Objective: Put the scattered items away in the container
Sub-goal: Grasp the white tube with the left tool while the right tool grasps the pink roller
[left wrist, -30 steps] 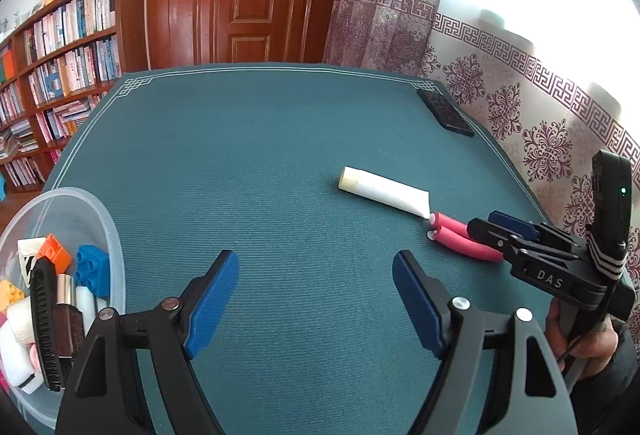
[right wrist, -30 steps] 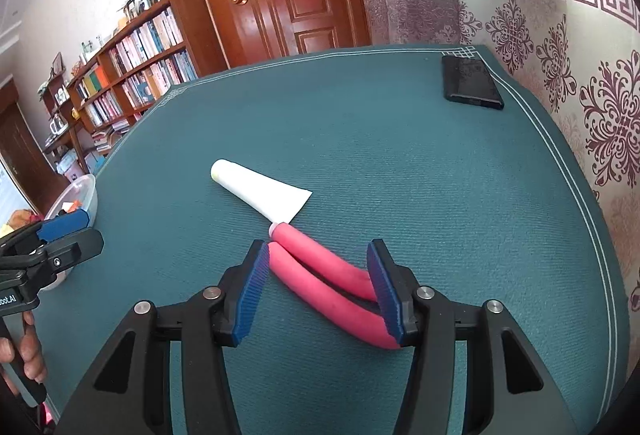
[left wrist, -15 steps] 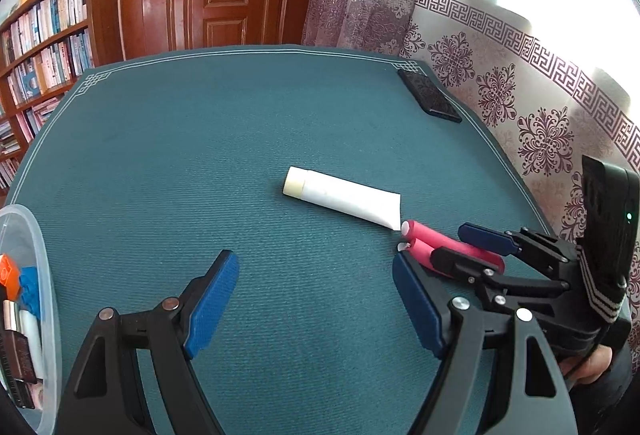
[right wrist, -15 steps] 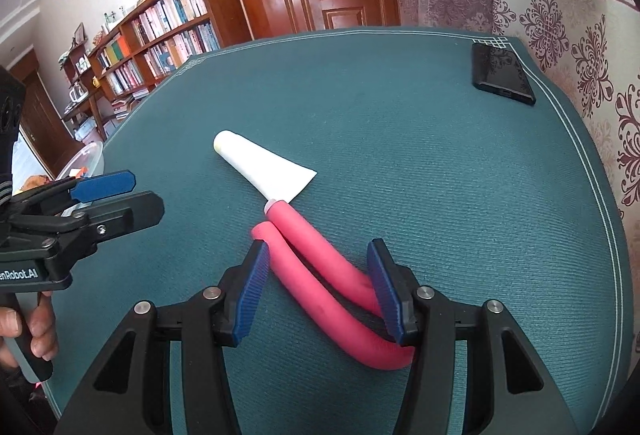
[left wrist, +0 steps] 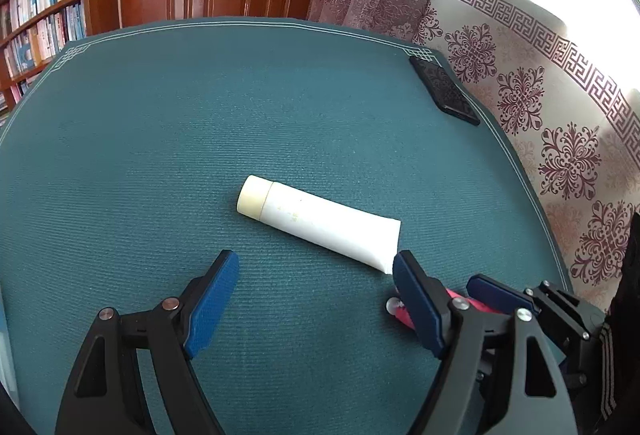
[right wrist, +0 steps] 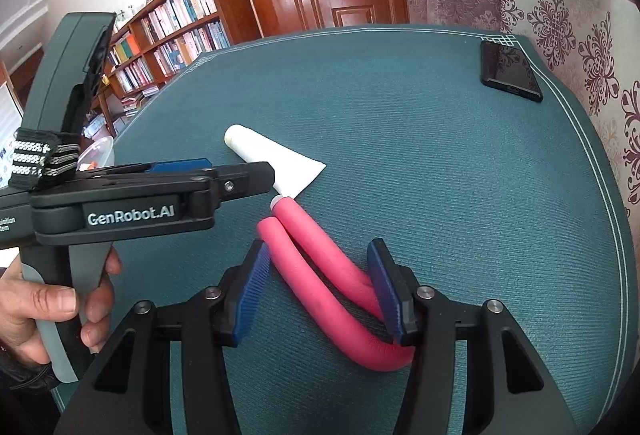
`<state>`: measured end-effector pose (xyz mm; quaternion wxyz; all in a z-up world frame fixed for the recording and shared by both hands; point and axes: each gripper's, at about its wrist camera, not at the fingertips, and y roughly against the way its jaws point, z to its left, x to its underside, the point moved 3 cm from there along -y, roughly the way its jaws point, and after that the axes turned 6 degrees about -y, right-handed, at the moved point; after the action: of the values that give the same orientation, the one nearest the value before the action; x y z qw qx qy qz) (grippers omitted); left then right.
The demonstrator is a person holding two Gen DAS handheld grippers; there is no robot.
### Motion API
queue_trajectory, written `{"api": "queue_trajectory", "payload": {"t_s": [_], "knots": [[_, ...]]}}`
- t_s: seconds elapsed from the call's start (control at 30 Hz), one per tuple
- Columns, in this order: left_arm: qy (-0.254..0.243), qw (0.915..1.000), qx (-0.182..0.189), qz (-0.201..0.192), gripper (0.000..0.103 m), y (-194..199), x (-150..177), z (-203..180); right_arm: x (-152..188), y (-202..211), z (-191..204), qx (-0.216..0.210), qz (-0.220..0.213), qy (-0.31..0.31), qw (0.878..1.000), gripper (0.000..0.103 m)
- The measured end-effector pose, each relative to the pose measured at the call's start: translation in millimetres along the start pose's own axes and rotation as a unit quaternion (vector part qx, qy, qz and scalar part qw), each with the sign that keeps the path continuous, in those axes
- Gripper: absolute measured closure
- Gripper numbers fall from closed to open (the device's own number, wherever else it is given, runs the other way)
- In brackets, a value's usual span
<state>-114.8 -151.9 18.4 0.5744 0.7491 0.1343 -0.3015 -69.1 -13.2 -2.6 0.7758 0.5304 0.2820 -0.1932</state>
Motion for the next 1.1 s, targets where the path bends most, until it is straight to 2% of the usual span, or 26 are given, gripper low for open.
{"api": "queue_trajectory", "payload": {"t_s": [0.27, 0.43, 0.57, 0.97, 1.1], "knots": [[0.028, 0.9996, -0.005, -0.003, 0.021, -16, -14, -1, 0, 2, -1, -0.005, -0.002, -0.015, 1.0, 0.048], [0.029, 0.9993, -0.021, -0.01, 0.02, -24, -21, -8, 1, 3, -1, -0.008, -0.003, -0.022, 1.0, 0.048], [0.027, 0.9992, -0.024, -0.014, 0.013, -29, -24, -9, 1, 3, -1, -0.009, -0.004, -0.024, 1.0, 0.048], [-0.054, 0.9964, -0.061, -0.022, 0.013, -42, -27, -14, 0, 2, -2, -0.009, -0.006, -0.024, 1.0, 0.048], [-0.062, 0.9958, -0.065, -0.018, 0.014, -39, -23, -9, 0, 2, -1, -0.007, -0.007, -0.023, 1.0, 0.048]]}}
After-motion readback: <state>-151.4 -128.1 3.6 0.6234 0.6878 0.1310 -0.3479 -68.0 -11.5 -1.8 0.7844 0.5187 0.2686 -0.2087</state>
